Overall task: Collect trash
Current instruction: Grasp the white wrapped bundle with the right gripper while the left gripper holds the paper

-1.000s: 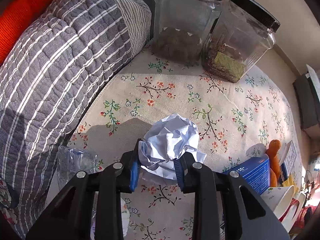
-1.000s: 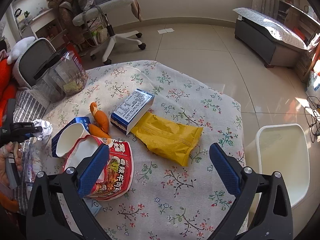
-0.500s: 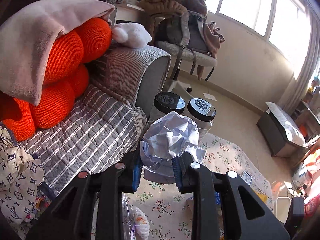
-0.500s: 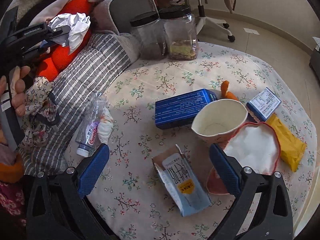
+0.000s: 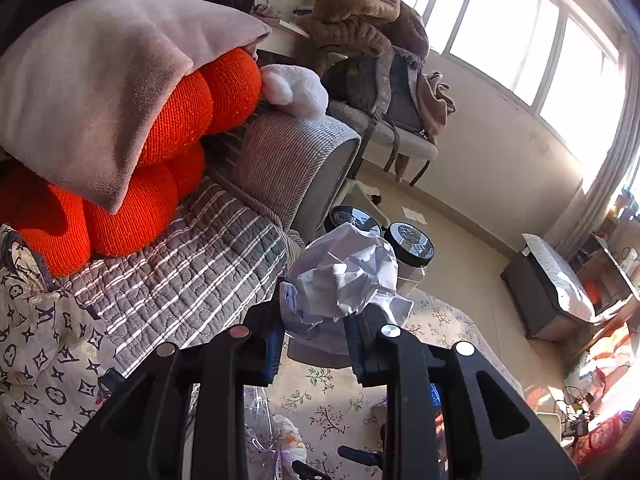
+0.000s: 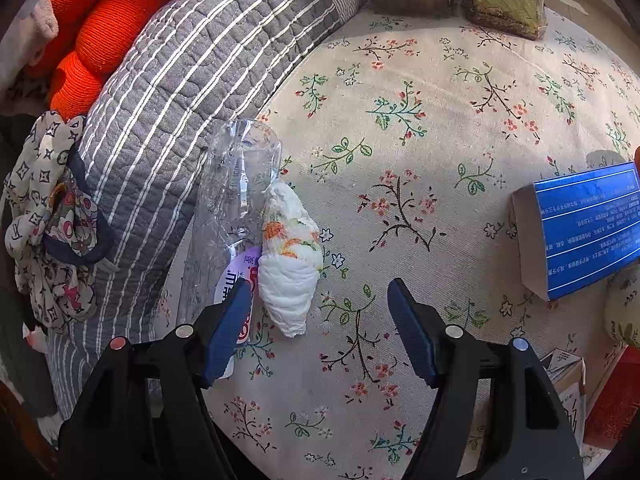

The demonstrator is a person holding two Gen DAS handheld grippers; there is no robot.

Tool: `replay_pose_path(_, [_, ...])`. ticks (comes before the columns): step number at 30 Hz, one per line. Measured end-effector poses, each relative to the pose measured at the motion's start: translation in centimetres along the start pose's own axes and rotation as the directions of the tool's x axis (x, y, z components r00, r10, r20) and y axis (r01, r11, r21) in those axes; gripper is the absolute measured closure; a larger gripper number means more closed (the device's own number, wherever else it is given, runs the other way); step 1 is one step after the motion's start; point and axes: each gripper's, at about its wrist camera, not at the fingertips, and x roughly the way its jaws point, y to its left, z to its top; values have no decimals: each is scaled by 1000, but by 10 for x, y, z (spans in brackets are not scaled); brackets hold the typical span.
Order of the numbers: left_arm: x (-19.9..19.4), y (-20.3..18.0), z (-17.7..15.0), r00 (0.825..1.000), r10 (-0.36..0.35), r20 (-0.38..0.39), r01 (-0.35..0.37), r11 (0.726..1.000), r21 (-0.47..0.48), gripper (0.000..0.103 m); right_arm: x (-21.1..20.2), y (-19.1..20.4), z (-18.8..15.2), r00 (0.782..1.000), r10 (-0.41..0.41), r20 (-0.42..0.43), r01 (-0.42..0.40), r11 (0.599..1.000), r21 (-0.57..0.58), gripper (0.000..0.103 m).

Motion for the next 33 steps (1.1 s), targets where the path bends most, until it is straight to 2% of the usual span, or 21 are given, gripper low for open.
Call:
replay_pose_path(3, [-2,3,1,1000,-11,5,11,1000,-17,76,13,4,5,999,-21,-26,21,1000,-16,42])
replay_pose_path(11, [-2,6,2,1000,-10,10,10,999,-43,76,30,27,13,997,-75,-9,74,994,-76,43])
replay_pose_path(12, [-2,7,2,1000,-10,12,11,999,-50,76,30,29,13,996,-87,5,87,993,-78,52])
replay_pose_path(14, [-3,10,3,1000,-10,15,11,998,-62,76,31,29,12,998,-60,15,61,997,-57,70])
replay_pose_path(20, [-1,10,1,1000,-12,7,13,998,-66,76,27,26,-12,990,-71,119,69,997,20,72])
replay_pose_path(24, [2,5,-1,1000,-13,-6,13,998,-56,76,4,22,-22,976,-91,198,85,996,39,72])
replay_pose_path(27, [7,1,-3,1000,-10,-18,9,999,-52,76,-21,16,-20,967,-78,242,67,996,53,72])
replay_pose_path(33, [15,-5,-5,1000,0,-25,-2,998,-61,76,-74,-30,3,945,-92,313,60,992,113,72])
